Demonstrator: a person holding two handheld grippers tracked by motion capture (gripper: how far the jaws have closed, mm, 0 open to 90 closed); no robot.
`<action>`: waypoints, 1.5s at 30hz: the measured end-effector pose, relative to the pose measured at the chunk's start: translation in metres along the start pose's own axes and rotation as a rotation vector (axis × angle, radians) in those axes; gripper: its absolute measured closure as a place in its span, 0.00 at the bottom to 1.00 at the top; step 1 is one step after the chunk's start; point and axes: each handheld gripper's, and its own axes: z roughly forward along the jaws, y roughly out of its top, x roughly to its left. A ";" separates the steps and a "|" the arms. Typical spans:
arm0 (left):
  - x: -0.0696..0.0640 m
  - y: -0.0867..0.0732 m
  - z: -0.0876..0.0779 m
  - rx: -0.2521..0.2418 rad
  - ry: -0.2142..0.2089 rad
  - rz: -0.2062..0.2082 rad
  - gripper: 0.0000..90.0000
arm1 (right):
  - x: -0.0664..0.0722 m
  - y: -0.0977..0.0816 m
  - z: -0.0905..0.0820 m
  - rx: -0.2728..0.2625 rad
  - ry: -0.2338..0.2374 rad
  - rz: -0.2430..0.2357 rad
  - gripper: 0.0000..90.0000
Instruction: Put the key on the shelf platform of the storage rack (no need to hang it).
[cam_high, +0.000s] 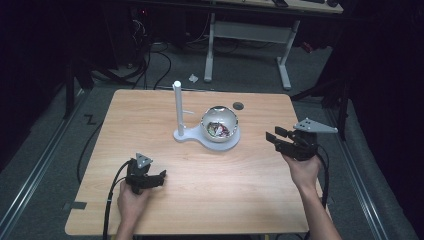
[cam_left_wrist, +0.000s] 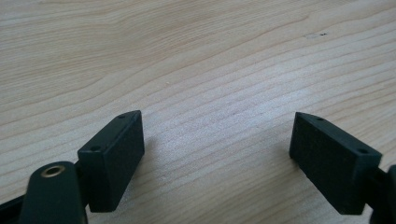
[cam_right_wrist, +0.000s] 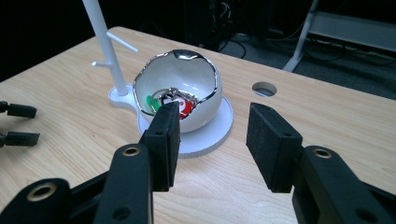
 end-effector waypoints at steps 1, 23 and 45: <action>0.000 0.000 0.000 0.000 0.000 0.000 0.20 | -0.001 -0.002 -0.001 -0.004 -0.002 0.006 0.61; 0.000 0.000 0.000 0.000 0.000 0.001 0.20 | 0.004 -0.036 -0.012 -0.009 -0.012 0.027 0.58; 0.000 0.000 0.000 0.000 0.000 0.001 0.20 | 0.009 -0.062 0.007 0.009 -0.007 0.064 0.56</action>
